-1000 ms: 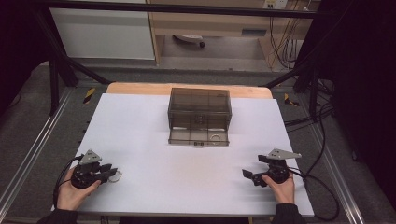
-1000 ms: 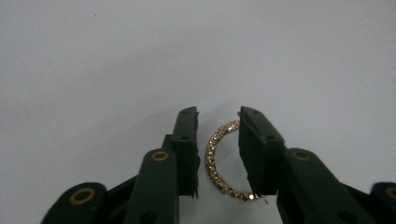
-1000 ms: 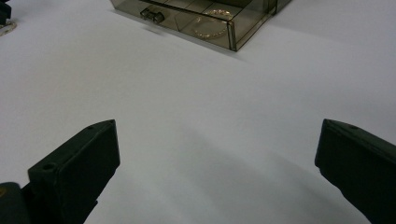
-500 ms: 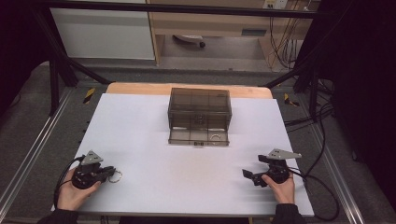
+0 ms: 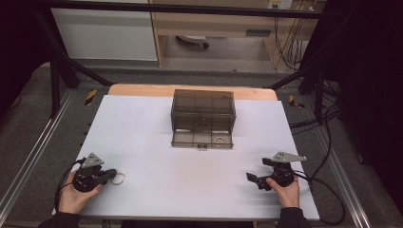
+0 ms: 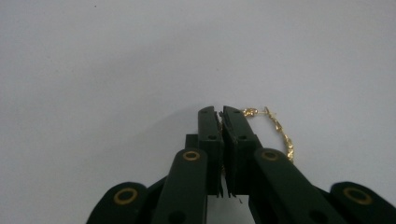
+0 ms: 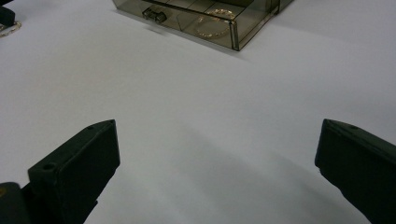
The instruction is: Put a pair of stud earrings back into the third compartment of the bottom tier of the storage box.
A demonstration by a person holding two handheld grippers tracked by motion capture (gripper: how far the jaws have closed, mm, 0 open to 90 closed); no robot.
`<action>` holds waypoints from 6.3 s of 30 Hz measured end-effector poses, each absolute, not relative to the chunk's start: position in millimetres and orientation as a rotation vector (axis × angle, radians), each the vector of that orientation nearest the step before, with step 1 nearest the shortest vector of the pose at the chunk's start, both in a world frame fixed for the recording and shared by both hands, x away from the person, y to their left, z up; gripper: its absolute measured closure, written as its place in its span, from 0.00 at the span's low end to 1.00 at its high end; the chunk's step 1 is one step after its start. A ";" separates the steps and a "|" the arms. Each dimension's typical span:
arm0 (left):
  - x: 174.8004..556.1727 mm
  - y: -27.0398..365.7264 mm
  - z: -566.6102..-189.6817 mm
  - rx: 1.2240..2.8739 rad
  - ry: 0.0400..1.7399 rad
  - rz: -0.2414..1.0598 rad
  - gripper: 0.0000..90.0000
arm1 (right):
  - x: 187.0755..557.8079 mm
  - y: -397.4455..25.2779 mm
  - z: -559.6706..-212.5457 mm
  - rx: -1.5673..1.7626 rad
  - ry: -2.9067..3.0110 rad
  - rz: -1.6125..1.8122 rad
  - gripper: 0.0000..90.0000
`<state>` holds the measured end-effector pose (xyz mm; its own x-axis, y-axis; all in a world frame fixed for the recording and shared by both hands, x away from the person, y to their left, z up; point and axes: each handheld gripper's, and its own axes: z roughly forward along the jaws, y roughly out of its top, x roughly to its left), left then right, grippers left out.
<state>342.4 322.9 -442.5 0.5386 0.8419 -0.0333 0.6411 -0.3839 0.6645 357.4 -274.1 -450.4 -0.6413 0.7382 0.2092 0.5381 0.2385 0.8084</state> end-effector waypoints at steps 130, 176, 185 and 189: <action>495.6 -17.6 -421.6 2.223 0.855 0.424 0.96 | 358.4 -275.4 -450.4 1.194 2.287 1.353 0.01; 409.3 145.2 -404.9 2.128 0.860 0.391 0.33 | 357.7 -275.0 -450.6 1.202 2.286 1.350 0.01; 389.2 204.4 -418.6 2.100 0.934 0.422 0.15 | 357.9 -275.3 -450.7 1.204 2.288 1.343 0.01; 381.6 227.4 -425.3 2.087 0.969 0.426 0.09 | 357.8 -275.2 -450.8 1.207 2.291 1.341 0.01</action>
